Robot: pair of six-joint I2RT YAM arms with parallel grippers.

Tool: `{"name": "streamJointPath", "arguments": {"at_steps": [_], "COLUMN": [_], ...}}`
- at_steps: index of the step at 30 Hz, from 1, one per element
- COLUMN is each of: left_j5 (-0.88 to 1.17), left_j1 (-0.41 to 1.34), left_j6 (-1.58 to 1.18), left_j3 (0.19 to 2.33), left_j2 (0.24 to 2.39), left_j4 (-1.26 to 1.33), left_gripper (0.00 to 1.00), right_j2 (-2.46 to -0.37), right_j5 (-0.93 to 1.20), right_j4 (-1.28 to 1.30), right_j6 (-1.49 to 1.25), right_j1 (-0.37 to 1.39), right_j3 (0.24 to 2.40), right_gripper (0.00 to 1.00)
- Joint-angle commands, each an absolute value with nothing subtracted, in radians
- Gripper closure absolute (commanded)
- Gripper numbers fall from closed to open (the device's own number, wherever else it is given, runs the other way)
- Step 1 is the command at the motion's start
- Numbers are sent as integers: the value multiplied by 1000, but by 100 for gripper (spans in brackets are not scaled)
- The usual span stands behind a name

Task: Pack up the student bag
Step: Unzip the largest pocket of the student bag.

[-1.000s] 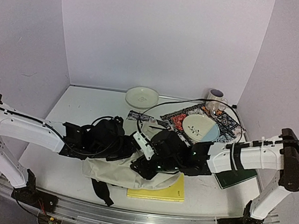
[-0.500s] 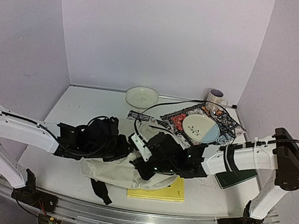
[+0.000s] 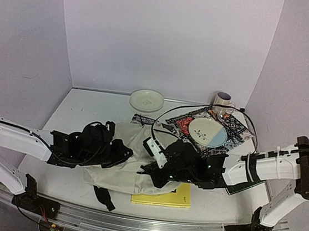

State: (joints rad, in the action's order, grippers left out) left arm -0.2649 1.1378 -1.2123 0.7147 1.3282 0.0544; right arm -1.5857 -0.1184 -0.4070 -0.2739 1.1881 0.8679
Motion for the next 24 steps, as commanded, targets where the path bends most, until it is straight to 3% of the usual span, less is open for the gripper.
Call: {"name": "streamJointPath", "arguments": {"at_steps": [1,17,24], "left_j5": [-369,-612,-707], "left_j1": [1118,1109,1109], "left_j6": [-1207,-1106,-1074], "left_j3": [704,648,578], "left_j2": [1244,1175,1087], "left_j4": [63,-330,-485], "left_gripper": [100,100,100], "right_j2": [-1486,-1249,-1278], "right_j5": [-220,-388,-351], "right_j4": [-393,-331,-317], "right_j6": [-311,-344,-355], "right_j1": [1178,1165,1142], "right_j3": [819,728,748], "right_gripper": [100,100,100]}}
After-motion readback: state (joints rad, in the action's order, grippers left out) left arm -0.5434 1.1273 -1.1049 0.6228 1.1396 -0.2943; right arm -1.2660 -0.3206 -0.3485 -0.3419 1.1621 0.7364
